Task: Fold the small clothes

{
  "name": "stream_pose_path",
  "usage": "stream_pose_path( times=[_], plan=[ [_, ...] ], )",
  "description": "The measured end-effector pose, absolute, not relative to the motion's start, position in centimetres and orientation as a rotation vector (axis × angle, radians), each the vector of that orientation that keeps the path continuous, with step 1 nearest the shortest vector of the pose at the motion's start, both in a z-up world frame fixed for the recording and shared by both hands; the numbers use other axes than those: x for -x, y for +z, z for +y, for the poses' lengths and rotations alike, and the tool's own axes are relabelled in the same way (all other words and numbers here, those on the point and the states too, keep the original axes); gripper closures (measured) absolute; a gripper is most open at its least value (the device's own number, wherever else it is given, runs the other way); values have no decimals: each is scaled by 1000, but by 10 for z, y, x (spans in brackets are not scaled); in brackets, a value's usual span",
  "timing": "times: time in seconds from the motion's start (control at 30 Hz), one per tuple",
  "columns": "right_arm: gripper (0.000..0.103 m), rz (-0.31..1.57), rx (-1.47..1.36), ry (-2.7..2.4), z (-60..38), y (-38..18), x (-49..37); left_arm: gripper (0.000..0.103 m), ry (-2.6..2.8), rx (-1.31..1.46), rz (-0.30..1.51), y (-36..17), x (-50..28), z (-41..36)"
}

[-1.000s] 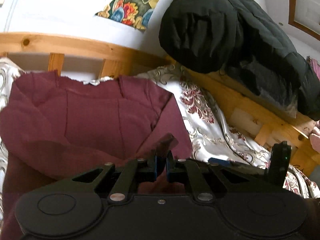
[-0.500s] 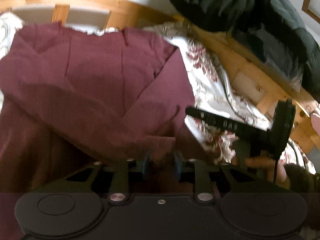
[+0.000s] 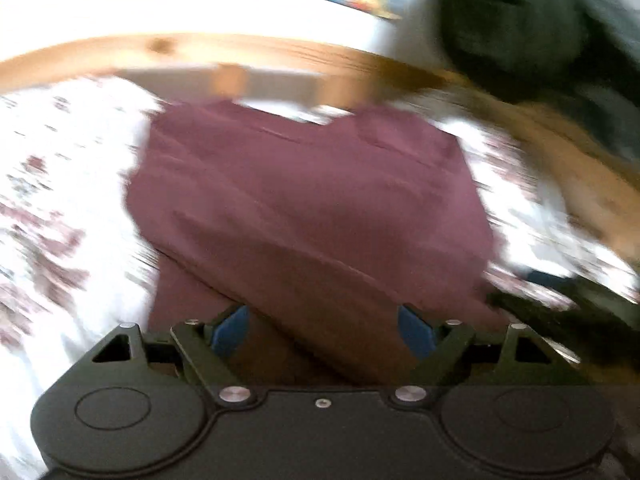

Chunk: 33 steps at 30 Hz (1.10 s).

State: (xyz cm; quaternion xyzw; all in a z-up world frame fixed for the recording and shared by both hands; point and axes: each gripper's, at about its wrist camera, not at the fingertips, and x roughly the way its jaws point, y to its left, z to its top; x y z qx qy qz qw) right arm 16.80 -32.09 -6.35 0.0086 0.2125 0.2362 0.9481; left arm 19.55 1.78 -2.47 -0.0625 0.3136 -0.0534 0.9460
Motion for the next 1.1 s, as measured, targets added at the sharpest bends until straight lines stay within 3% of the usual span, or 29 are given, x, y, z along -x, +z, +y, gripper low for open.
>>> stream_pose_path(
  times=[0.17,0.4,0.77,1.1],
  plan=[
    [1,438,48,544,-307,-67,-161,18,52,63,605,-27,-246,49],
    [1,477,31,530,-311,-72,-167,18,122,-111,730,-57,-278,38],
    [1,485,41,535,-312,-72,-169,11,113,-12,738,-60,-249,37],
    [0,536,140,557,-297,-81,-167,11,98,6,718,-52,-237,32]
  ],
)
